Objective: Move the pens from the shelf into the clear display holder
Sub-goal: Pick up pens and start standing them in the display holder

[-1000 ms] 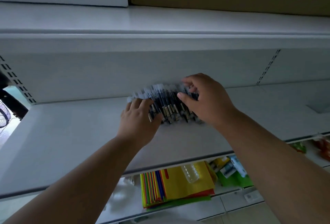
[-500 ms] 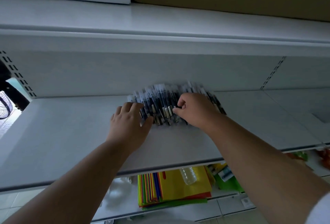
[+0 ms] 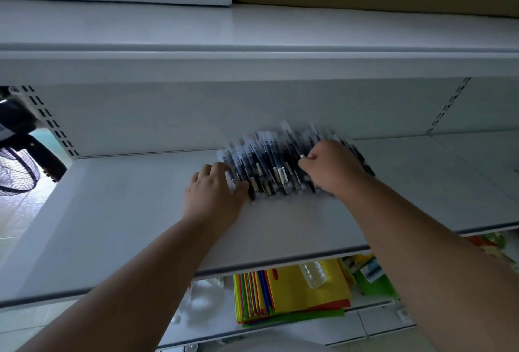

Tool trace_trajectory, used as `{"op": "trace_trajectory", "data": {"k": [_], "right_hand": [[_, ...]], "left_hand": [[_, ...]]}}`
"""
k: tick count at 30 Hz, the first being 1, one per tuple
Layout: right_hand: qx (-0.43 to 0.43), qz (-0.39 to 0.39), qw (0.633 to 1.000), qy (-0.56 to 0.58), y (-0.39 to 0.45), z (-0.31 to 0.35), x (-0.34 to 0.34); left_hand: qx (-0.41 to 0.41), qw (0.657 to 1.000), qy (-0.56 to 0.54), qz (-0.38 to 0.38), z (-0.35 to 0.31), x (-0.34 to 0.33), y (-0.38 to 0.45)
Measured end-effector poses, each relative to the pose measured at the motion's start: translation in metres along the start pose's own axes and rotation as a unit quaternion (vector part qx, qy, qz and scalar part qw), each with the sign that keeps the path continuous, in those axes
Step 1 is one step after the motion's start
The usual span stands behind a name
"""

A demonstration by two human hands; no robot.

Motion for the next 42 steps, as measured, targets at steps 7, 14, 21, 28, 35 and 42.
{"op": "trace_trajectory", "data": {"k": [7, 14, 21, 28, 35, 42], "right_hand": [[-0.046, -0.026, 0.984, 0.168, -0.017, -0.008, 0.010], [-0.036, -0.010, 0.961, 0.275, -0.024, -0.004, -0.001], [-0.028, 0.026, 0.943, 0.332, -0.023, -0.004, -0.010], [-0.034, 0.037, 0.927, 0.371, -0.032, 0.001, -0.014], [-0.042, 0.019, 0.928, 0.369, -0.041, -0.001, -0.019], [-0.033, 0.031, 0.928, 0.370, -0.052, 0.006, -0.013]], "left_hand": [[0.035, 0.999, 0.013, 0.020, 0.001, -0.004, 0.009], [0.041, 0.997, 0.059, 0.027, 0.002, -0.009, 0.010], [0.051, 0.992, 0.115, 0.012, 0.014, 0.002, 0.011], [0.009, 0.981, 0.188, 0.045, 0.014, 0.004, 0.025], [-0.018, 0.982, 0.177, 0.055, 0.013, 0.005, 0.025], [0.028, 0.999, -0.033, 0.000, 0.015, 0.021, 0.000]]}}
Point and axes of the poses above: each hand's wrist, its own y-axis towards the middle knuckle, its own x-axis out of the back of the hand, z = x × y, the point moved 6 cm from there along y, towards the middle knuckle, and after that the axes turned 8 degrees about -z, right-handed, at the moved point
